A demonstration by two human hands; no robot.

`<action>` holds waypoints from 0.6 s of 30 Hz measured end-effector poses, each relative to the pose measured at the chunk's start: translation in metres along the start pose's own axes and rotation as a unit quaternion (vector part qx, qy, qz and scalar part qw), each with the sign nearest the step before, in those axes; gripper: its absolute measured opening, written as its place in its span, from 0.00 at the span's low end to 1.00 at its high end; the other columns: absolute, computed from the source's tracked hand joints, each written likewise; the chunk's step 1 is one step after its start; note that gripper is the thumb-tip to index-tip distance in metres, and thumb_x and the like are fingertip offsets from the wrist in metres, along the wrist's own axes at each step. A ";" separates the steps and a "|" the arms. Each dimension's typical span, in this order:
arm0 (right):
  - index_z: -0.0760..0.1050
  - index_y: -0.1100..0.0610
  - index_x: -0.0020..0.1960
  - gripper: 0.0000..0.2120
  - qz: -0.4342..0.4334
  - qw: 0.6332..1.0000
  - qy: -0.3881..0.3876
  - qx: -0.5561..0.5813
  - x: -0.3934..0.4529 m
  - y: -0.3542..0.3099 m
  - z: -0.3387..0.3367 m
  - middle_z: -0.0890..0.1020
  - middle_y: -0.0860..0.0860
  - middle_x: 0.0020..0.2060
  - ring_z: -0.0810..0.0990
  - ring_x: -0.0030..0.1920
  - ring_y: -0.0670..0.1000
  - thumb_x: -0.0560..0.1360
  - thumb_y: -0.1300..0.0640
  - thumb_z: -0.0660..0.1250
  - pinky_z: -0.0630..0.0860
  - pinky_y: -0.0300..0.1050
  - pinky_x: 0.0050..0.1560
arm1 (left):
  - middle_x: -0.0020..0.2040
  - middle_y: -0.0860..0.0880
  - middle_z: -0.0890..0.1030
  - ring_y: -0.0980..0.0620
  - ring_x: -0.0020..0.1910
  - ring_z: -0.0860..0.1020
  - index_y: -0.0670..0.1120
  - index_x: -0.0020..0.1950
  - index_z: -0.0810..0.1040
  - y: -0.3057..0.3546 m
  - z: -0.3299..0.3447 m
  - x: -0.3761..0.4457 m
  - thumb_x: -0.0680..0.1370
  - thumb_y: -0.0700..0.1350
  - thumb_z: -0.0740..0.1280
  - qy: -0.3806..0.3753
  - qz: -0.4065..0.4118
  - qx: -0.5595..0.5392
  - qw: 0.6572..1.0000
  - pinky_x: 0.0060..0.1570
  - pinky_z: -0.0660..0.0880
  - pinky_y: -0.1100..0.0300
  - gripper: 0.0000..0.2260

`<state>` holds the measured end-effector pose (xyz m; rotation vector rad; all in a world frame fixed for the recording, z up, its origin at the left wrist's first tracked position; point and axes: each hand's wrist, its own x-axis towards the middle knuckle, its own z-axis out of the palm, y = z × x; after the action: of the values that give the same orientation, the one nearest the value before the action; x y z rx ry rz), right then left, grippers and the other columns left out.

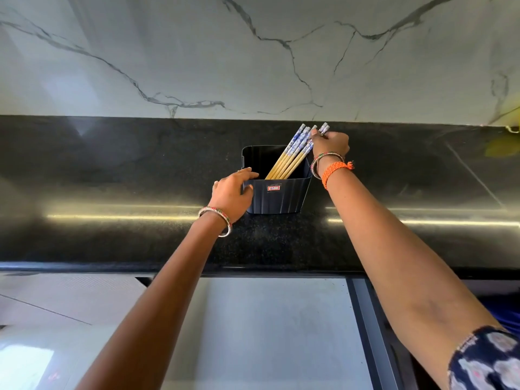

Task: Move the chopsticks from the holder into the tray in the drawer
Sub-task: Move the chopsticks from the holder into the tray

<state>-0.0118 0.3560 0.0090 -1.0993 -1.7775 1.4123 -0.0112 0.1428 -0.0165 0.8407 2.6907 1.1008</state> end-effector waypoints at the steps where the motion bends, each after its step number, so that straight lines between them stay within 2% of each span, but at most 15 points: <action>1: 0.81 0.66 0.44 0.12 -0.002 1.000 0.005 0.005 0.000 -0.001 -0.003 0.76 0.50 0.29 0.77 0.32 0.48 0.75 0.55 0.68 0.76 0.42 0.39 | 0.72 0.48 0.69 0.46 0.61 0.76 0.49 0.64 0.74 0.002 -0.001 -0.002 0.76 0.38 0.60 0.005 0.000 -0.003 1.000 0.70 0.65 0.44 0.17; 2: 0.80 0.66 0.45 0.12 -0.005 1.000 0.009 0.009 -0.002 -0.004 -0.007 0.78 0.51 0.31 0.78 0.34 0.49 0.75 0.55 0.68 0.78 0.43 0.40 | 0.72 0.48 0.69 0.47 0.58 0.78 0.48 0.64 0.74 0.004 -0.002 -0.006 0.77 0.38 0.60 0.012 0.001 -0.008 1.000 0.69 0.67 0.48 0.17; 3: 0.80 0.65 0.45 0.12 -0.012 1.000 0.015 0.015 -0.004 -0.007 -0.012 0.79 0.52 0.33 0.80 0.36 0.50 0.75 0.55 0.68 0.80 0.45 0.42 | 0.71 0.47 0.70 0.50 0.50 0.79 0.48 0.64 0.74 0.006 -0.004 -0.009 0.77 0.38 0.60 0.021 0.004 -0.017 1.000 0.64 0.72 0.56 0.17; 4: 0.81 0.65 0.46 0.12 -0.019 0.999 0.024 0.021 -0.008 -0.012 -0.018 0.80 0.53 0.35 0.81 0.38 0.51 0.75 0.55 0.68 0.82 0.47 0.45 | 0.69 0.47 0.72 0.54 0.41 0.78 0.47 0.64 0.74 0.007 -0.007 -0.013 0.77 0.37 0.60 0.031 0.009 -0.025 0.999 0.54 0.75 0.66 0.17; 5: 0.81 0.64 0.46 0.12 -0.028 0.998 0.037 0.030 -0.010 -0.016 -0.024 0.80 0.53 0.36 0.82 0.39 0.52 0.75 0.55 0.68 0.82 0.49 0.47 | 0.67 0.46 0.74 0.56 0.34 0.75 0.46 0.64 0.75 0.009 -0.009 -0.017 0.76 0.36 0.59 0.037 0.012 -0.032 0.999 0.42 0.74 0.75 0.17; 6: 0.82 0.64 0.45 0.12 -0.037 0.997 0.052 0.040 -0.015 -0.022 -0.033 0.81 0.52 0.36 0.83 0.40 0.53 0.75 0.54 0.68 0.82 0.51 0.47 | 0.64 0.45 0.77 0.58 0.30 0.72 0.45 0.63 0.75 0.011 -0.012 -0.023 0.76 0.35 0.59 0.041 0.014 -0.040 0.998 0.33 0.71 0.79 0.17; 8: 0.82 0.61 0.42 0.11 -0.049 0.995 0.070 0.058 -0.027 -0.032 -0.053 0.82 0.52 0.35 0.84 0.41 0.54 0.74 0.54 0.68 0.82 0.54 0.47 | 0.54 0.45 0.80 0.59 0.28 0.69 0.44 0.62 0.76 0.012 -0.014 -0.037 0.76 0.34 0.59 0.050 0.016 -0.058 0.997 0.26 0.68 0.78 0.17; 10: 0.80 0.57 0.34 0.11 -0.047 0.991 0.081 0.097 -0.039 -0.040 -0.075 0.82 0.53 0.33 0.85 0.39 0.55 0.73 0.53 0.69 0.83 0.55 0.45 | 0.46 0.48 0.79 0.55 0.29 0.71 0.43 0.61 0.77 0.014 -0.016 -0.054 0.76 0.34 0.59 0.065 0.009 -0.080 0.995 0.26 0.69 0.76 0.16; 12: 0.76 0.55 0.30 0.13 -0.026 0.979 0.093 0.180 -0.059 -0.045 -0.096 0.81 0.53 0.29 0.83 0.33 0.53 0.73 0.56 0.70 0.83 0.50 0.38 | 0.46 0.51 0.78 0.55 0.33 0.74 0.44 0.59 0.78 0.010 -0.015 -0.074 0.76 0.34 0.59 0.081 -0.006 -0.109 0.991 0.30 0.70 0.74 0.15; 15: 0.76 0.57 0.30 0.13 0.045 0.950 0.070 0.300 -0.104 -0.026 -0.117 0.79 0.52 0.26 0.78 0.22 0.45 0.73 0.58 0.71 0.77 0.38 0.26 | 0.47 0.51 0.79 0.65 0.36 0.74 0.44 0.58 0.79 -0.006 -0.001 -0.117 0.75 0.33 0.59 0.101 -0.048 -0.177 0.978 0.36 0.69 0.79 0.16; 18: 0.75 0.59 0.30 0.15 0.132 0.943 0.059 0.299 -0.159 0.039 -0.126 0.78 0.52 0.23 0.75 0.17 0.41 0.74 0.57 0.70 0.75 0.34 0.22 | 0.48 0.47 0.80 0.55 0.45 0.77 0.40 0.57 0.79 -0.028 0.023 -0.167 0.74 0.30 0.58 0.123 -0.126 -0.214 0.961 0.36 0.68 0.82 0.16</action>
<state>0.1787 0.2776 0.0074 -1.0738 -1.0236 1.8362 0.1237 0.0519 -0.0688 0.2974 2.4876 1.7213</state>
